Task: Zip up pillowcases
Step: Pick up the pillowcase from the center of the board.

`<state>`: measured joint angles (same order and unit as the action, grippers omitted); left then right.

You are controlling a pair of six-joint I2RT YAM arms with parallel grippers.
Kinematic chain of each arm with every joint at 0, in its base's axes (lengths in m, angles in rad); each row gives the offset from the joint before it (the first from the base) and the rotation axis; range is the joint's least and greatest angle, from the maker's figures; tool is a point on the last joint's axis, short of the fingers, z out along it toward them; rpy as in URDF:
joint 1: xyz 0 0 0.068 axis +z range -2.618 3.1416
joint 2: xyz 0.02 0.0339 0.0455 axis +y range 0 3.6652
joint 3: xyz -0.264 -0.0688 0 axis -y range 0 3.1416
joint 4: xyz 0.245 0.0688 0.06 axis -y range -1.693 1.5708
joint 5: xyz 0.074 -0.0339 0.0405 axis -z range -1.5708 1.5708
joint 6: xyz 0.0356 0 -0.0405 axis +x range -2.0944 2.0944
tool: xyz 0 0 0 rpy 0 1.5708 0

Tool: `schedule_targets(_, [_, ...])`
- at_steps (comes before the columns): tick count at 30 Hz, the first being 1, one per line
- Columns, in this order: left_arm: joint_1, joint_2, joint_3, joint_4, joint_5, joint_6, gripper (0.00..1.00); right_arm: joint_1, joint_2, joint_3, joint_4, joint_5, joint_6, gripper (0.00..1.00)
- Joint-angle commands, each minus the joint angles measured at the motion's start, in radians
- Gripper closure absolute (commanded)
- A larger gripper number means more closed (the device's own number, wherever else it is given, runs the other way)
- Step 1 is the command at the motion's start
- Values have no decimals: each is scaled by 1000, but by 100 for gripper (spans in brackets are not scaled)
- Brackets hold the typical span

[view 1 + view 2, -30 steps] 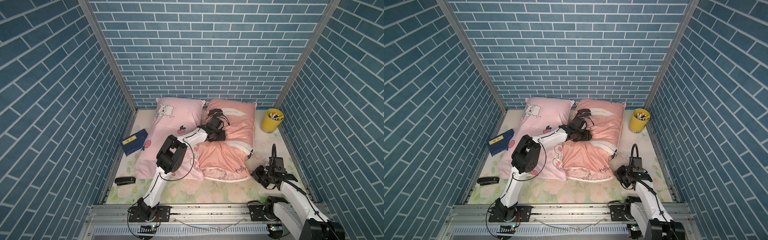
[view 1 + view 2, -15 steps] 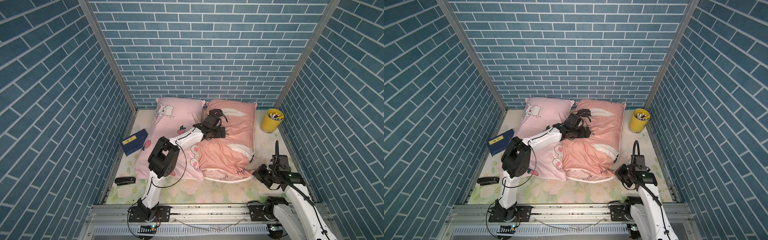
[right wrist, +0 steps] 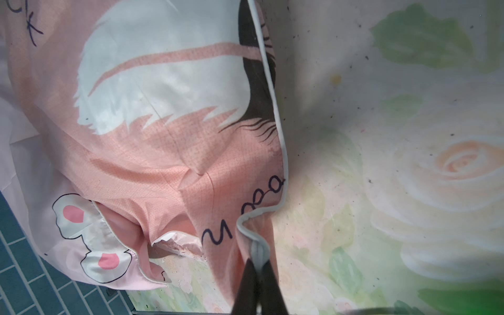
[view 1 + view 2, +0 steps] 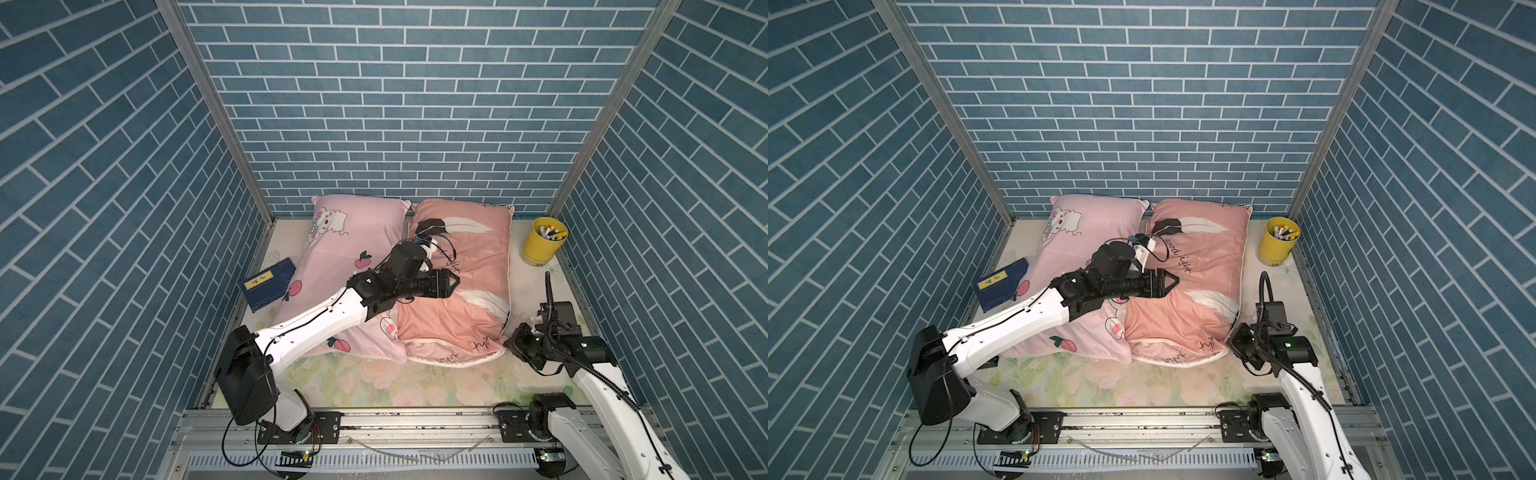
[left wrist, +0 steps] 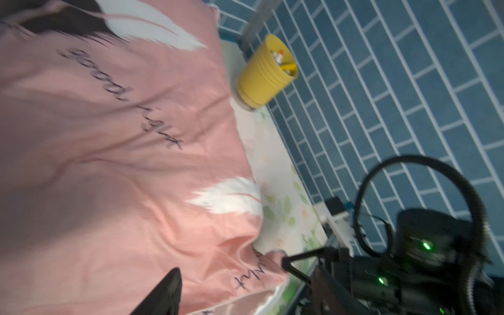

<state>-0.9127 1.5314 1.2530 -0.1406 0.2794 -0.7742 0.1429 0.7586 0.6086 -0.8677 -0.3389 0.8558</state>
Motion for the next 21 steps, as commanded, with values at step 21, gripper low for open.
schedule_targets(21, [-160,258,-180,634,149,-509,55,7,100,74,318,-98,121,100])
